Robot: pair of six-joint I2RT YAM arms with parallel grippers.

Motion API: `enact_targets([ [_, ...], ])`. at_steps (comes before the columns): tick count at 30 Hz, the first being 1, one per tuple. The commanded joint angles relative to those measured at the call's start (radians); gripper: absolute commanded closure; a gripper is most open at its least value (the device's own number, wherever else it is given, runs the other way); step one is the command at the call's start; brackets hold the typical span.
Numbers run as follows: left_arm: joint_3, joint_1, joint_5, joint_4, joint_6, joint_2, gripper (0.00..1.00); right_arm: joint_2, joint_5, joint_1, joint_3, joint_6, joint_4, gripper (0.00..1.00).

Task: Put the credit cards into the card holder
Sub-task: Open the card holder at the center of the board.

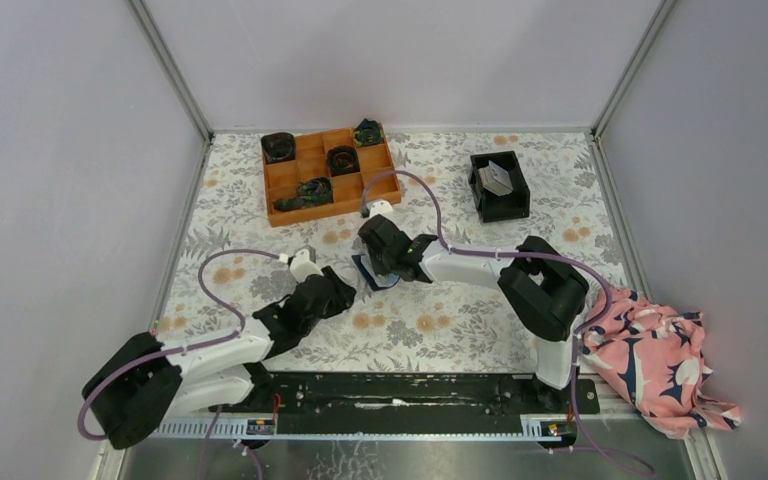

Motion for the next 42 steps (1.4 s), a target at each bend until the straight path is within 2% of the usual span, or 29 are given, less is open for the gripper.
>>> enact_targets([
  [1, -0.011, -0.009, -0.092, -0.109, -0.037, -0.091, 0.51, 0.060, 0.068, 0.048, 0.011, -0.014, -0.129, 1.00],
  [8, 0.014, -0.015, -0.129, -0.092, -0.053, -0.117, 0.51, 0.035, 0.150, 0.091, 0.021, -0.014, -0.149, 1.00],
  [17, 0.095, -0.017, -0.190, -0.048, -0.049, -0.080, 0.52, 0.023, 0.170, 0.113, 0.010, -0.005, -0.145, 1.00],
  [29, 0.093, -0.017, -0.185, 0.178, -0.112, 0.006, 0.74, 0.023, 0.151, 0.123, -0.021, 0.027, -0.101, 1.00],
  [42, 0.075, -0.017, -0.165, 0.364, -0.205, 0.160, 0.83, 0.008, 0.134, 0.124, -0.053, 0.049, -0.073, 1.00],
])
